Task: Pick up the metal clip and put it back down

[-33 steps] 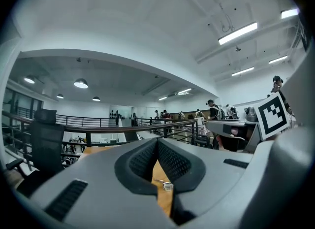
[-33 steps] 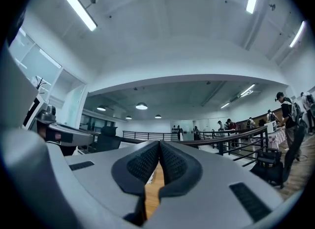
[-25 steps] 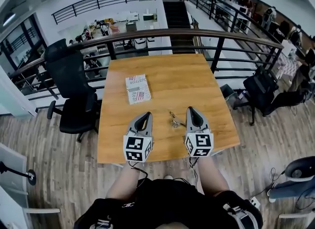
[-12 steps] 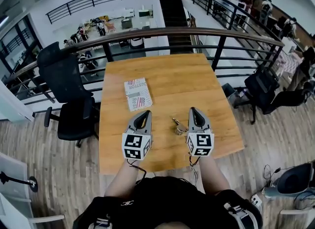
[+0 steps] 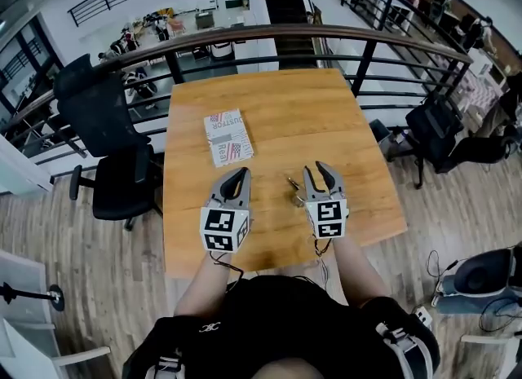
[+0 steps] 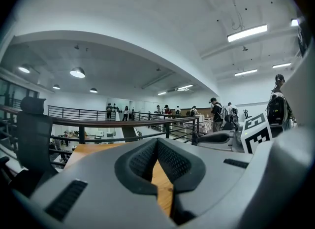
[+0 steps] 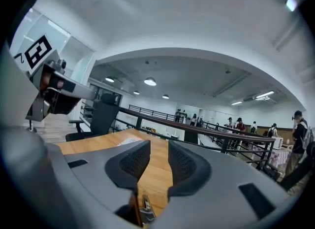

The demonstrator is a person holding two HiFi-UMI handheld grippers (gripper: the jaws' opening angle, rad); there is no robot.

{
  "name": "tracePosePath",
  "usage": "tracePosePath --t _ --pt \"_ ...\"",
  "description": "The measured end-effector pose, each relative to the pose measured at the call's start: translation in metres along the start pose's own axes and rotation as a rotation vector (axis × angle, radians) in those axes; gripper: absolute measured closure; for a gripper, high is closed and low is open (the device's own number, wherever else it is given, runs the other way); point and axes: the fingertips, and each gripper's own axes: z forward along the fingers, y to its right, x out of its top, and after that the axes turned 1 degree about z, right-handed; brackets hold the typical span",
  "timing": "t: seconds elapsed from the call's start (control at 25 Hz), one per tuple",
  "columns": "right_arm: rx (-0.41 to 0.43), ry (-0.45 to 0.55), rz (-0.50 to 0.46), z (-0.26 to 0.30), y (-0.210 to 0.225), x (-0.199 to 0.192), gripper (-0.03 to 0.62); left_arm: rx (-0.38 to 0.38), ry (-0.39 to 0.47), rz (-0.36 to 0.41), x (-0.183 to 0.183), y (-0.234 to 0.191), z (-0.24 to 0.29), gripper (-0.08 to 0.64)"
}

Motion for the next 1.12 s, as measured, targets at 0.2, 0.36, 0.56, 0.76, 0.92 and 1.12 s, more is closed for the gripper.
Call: tracePosePath --t 0.2,0.36,0.56,0.76,0.92,1.12 --pt "0.024 -0.078 -0.026 0.013 -0.012 -0.031 0.46 0.023 -0.002 -0.003 -0.008 -0.007 -0.008 0.548" --pt "0.026 -0.109 -0.037 0.017 -0.019 -0.058 0.462 0.038 -0.014 0.02 -0.012 -0.006 -0.015 0.548" --pt "0.037 -0.154 -0.083 0.025 -0.028 -0.089 0.462 0.051 -0.028 0.015 -0.019 -0.007 -0.024 0.548" --pt "0.083 -0.226 -0.132 0.033 -0.043 -0.124 0.462 0.083 -0.049 0.004 -0.028 -0.016 -0.037 0.548" --pt "0.113 -0.289 -0.15 0.037 -0.049 -0.152 0.462 0.113 -0.059 -0.008 -0.032 -0.023 -0.045 0.548" --pt "0.137 -0.356 -0.158 0.036 -0.056 -0.18 0.462 0.141 -0.07 -0.017 -0.039 -0.03 -0.055 0.548"
